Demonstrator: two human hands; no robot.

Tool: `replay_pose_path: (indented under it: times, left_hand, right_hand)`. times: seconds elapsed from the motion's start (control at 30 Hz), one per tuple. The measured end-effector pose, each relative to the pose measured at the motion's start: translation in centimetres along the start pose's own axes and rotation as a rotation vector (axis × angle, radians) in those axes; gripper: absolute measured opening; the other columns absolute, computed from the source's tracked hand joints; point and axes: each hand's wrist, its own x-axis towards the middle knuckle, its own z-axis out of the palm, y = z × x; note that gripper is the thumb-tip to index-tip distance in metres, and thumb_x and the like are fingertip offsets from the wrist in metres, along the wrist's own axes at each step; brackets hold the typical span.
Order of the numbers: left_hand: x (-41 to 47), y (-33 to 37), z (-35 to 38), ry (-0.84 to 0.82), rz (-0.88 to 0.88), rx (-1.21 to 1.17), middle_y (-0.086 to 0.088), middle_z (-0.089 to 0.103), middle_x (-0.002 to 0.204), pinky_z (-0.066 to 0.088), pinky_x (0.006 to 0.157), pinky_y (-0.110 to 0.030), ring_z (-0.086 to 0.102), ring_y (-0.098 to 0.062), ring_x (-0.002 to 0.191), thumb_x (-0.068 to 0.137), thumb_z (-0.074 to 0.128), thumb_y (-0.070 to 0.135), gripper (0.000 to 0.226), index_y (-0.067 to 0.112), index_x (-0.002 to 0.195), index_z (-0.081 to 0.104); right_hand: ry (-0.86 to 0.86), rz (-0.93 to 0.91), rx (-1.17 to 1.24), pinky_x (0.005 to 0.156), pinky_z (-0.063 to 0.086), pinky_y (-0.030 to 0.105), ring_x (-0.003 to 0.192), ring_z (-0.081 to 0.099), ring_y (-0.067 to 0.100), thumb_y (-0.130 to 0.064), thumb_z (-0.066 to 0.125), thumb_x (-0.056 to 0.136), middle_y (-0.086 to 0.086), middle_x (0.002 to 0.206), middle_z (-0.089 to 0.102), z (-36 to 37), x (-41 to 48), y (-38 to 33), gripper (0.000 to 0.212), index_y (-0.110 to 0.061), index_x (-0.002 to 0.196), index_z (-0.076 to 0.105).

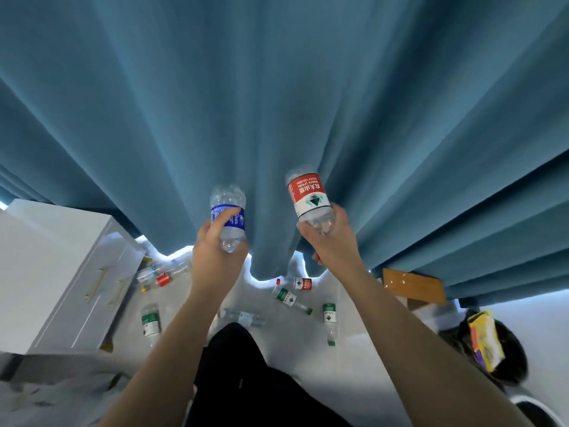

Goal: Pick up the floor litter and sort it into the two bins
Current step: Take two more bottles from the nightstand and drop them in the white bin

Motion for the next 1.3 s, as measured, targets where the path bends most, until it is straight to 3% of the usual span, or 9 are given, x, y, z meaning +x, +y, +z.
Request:
replay_pose_path:
  times: [0.13, 0.33, 0.47, 0.53, 0.67, 0.77, 0.83, 1.1, 1.3]
  left_hand:
    - [-0.8, 3.3, 2.6, -0.019, 0.036, -0.028, 0.003, 0.051, 0.109, 0.032, 0.063, 0.004, 0.050, 0.014, 0.075, 0.080, 0.063, 0.004, 0.051, 0.041, 0.113, 0.058]
    - [-0.5, 6.8, 6.9, -0.127, 0.106, -0.047, 0.008, 0.050, 0.114, 0.040, 0.065, -0.001, 0.054, 0.000, 0.079, 0.079, 0.062, 0.007, 0.056, 0.057, 0.102, 0.051]
    - [-0.2, 7.8, 10.5, -0.220, 0.078, -0.060, 0.013, 0.049, 0.113, 0.057, 0.075, -0.042, 0.054, -0.005, 0.086, 0.078, 0.061, 0.014, 0.050, 0.054, 0.106, 0.055]
    - [-0.1, 8.2, 12.4, -0.268, 0.085, -0.057, 0.011, 0.051, 0.115, 0.057, 0.074, -0.045, 0.056, -0.006, 0.085, 0.077, 0.061, 0.014, 0.050, 0.051, 0.111, 0.055]
    - [0.5, 9.2, 16.5, -0.380, 0.111, -0.068, 0.007, 0.053, 0.113, 0.057, 0.074, -0.041, 0.059, -0.016, 0.088, 0.076, 0.062, 0.014, 0.052, 0.056, 0.105, 0.054]
    - [1.7, 10.4, 19.2, -0.443, 0.179, -0.049, 0.008, 0.050, 0.112, 0.045, 0.074, -0.006, 0.054, 0.005, 0.089, 0.078, 0.063, 0.011, 0.051, 0.051, 0.109, 0.054]
    - [2.7, 11.4, 21.0, -0.479, 0.226, -0.026, 0.009, 0.051, 0.115, 0.036, 0.070, 0.002, 0.050, 0.013, 0.091, 0.078, 0.064, 0.010, 0.051, 0.047, 0.112, 0.056]
    - [3.7, 15.0, 27.4, -0.635, 0.352, 0.004, 0.009, 0.051, 0.113, 0.036, 0.071, 0.002, 0.052, -0.001, 0.092, 0.077, 0.066, 0.008, 0.055, 0.049, 0.112, 0.054]
    - [0.1, 16.8, 35.3, -0.699, 0.373, 0.032, 0.006, 0.053, 0.114, 0.049, 0.076, -0.019, 0.057, -0.009, 0.092, 0.078, 0.066, 0.011, 0.055, 0.052, 0.112, 0.052]
  right_hand:
    - [0.075, -0.023, 0.026, 0.044, 0.046, 0.016, 0.064, 0.061, 0.009, -0.033, 0.074, 0.079, -0.014, 0.093, 0.058, -4.8, -0.8, 1.0, 0.062, -0.029, 0.131, 0.039]
    - [0.170, -0.009, 0.061, 0.043, 0.046, 0.016, 0.073, 0.063, 0.012, -0.035, 0.074, 0.080, -0.011, 0.096, 0.059, -9.8, -1.1, 3.1, 0.059, -0.028, 0.127, 0.038]
    - [0.250, 0.029, 0.072, 0.046, 0.046, 0.016, 0.073, 0.064, 0.009, -0.036, 0.073, 0.080, -0.011, 0.098, 0.061, -13.1, -1.2, 5.3, 0.060, -0.029, 0.129, 0.038]
    - [0.288, 0.049, 0.090, 0.042, 0.043, 0.014, 0.067, 0.062, 0.006, -0.037, 0.072, 0.080, -0.010, 0.096, 0.062, -14.8, -1.0, 6.2, 0.058, -0.030, 0.128, 0.039]
    - [0.355, 0.078, 0.155, 0.048, 0.047, 0.018, 0.075, 0.064, 0.012, -0.034, 0.074, 0.081, -0.007, 0.101, 0.063, -17.1, 0.4, 7.6, 0.059, -0.029, 0.129, 0.039]
    - [0.407, 0.093, 0.195, 0.048, 0.048, 0.021, 0.073, 0.064, 0.016, -0.033, 0.074, 0.080, -0.005, 0.099, 0.064, -18.4, 2.2, 7.8, 0.060, -0.029, 0.128, 0.040]
    - [0.440, 0.109, 0.212, 0.050, 0.052, 0.024, 0.075, 0.066, 0.016, -0.033, 0.075, 0.079, -0.006, 0.098, 0.065, -19.2, 3.4, 8.0, 0.057, -0.031, 0.124, 0.040]
    - [0.556, 0.142, 0.298, 0.050, 0.048, 0.013, 0.081, 0.064, 0.004, -0.027, 0.075, 0.081, -0.017, 0.096, 0.061, -24.3, 5.1, 9.9, 0.054, -0.033, 0.122, 0.039]
    - [0.578, 0.172, 0.309, 0.059, 0.053, 0.022, 0.077, 0.064, 0.005, -0.031, 0.073, 0.081, -0.017, 0.093, 0.060, -31.7, 5.8, 14.5, 0.053, -0.036, 0.121, 0.037]
